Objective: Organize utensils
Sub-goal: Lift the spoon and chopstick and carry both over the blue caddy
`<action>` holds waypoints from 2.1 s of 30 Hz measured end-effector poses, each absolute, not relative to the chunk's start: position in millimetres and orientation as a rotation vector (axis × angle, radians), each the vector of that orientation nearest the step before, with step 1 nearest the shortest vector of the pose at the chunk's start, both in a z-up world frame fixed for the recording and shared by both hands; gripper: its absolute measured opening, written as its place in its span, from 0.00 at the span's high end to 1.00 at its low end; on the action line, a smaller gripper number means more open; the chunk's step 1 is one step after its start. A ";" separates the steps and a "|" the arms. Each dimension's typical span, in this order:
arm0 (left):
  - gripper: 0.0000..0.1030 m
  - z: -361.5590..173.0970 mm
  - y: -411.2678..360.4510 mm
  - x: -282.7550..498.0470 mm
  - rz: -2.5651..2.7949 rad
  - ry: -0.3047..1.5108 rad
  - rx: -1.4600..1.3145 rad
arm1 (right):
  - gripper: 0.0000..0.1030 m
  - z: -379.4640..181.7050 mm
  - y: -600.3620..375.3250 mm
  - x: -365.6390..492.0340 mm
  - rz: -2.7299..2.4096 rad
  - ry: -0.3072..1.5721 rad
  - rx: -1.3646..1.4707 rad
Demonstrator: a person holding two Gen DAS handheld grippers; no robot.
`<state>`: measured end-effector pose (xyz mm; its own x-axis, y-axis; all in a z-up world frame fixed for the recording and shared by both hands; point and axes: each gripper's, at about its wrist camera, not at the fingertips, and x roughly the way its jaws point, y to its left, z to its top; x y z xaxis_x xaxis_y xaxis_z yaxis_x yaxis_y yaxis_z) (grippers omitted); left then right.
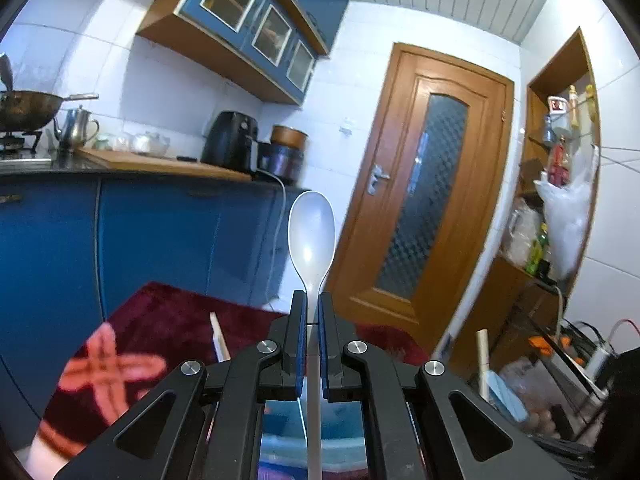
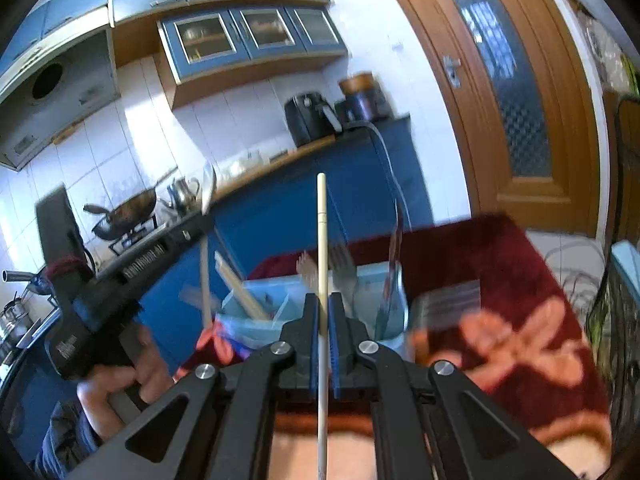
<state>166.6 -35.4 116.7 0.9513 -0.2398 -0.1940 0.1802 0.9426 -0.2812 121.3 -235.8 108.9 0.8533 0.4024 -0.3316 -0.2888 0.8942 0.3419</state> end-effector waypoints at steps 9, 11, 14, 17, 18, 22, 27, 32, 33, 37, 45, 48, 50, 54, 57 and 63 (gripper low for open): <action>0.95 95.8 -44.1 183.7 -0.118 0.134 -0.204 | 0.94 118.8 -220.2 166.3 0.329 0.264 0.229; 0.95 90.3 -46.0 183.2 -0.102 0.114 -0.188 | 0.94 116.9 -215.2 173.3 0.312 0.240 0.205; 0.95 84.7 -49.9 183.0 -0.102 0.106 -0.168 | 0.94 112.8 -209.0 179.9 0.271 0.200 0.159; 0.95 83.5 -53.0 182.1 -0.102 0.079 -0.151 | 0.94 108.2 -205.7 187.8 0.224 0.184 0.128; 0.95 83.5 -53.8 182.0 -0.108 0.073 -0.149 | 0.94 105.5 -205.0 189.6 0.220 0.184 0.117; 0.95 79.0 -56.5 181.2 -0.123 0.086 -0.145 | 0.94 94.8 -204.8 188.7 0.219 0.207 0.088; 0.95 73.5 -62.3 176.1 -0.109 0.086 -0.109 | 0.94 83.4 -198.7 182.0 0.217 0.235 0.032; 0.95 74.5 -61.5 167.6 -0.117 0.083 -0.087 | 0.94 73.4 -198.8 176.3 0.227 0.267 0.006; 0.94 74.9 -61.3 166.8 -0.117 0.081 -0.088 | 0.94 72.6 -199.1 175.5 0.230 0.273 0.005; 0.94 83.8 -50.8 165.2 -0.134 0.081 -0.137 | 0.94 73.3 -199.6 172.5 0.257 0.300 0.007; 0.95 104.0 -28.9 162.6 -0.170 0.067 -0.227 | 0.67 84.7 -215.4 153.7 0.269 0.311 0.087; 0.95 104.3 -27.9 163.6 -0.157 0.058 -0.231 | 0.67 89.4 -221.6 142.9 0.283 0.302 0.110; 0.95 102.5 -28.8 166.0 -0.148 0.057 -0.242 | 0.67 92.5 -224.8 133.4 0.294 0.284 0.116; 0.95 92.8 -36.1 169.9 -0.128 0.054 -0.231 | 0.66 95.6 -228.6 119.5 0.309 0.255 0.119; 0.95 83.6 -40.7 171.2 -0.127 0.079 -0.229 | 0.66 96.3 -229.6 112.8 0.323 0.248 0.118; 0.94 78.3 -45.2 163.9 -0.113 0.073 -0.180 | 0.66 97.0 -228.8 104.2 0.331 0.237 0.117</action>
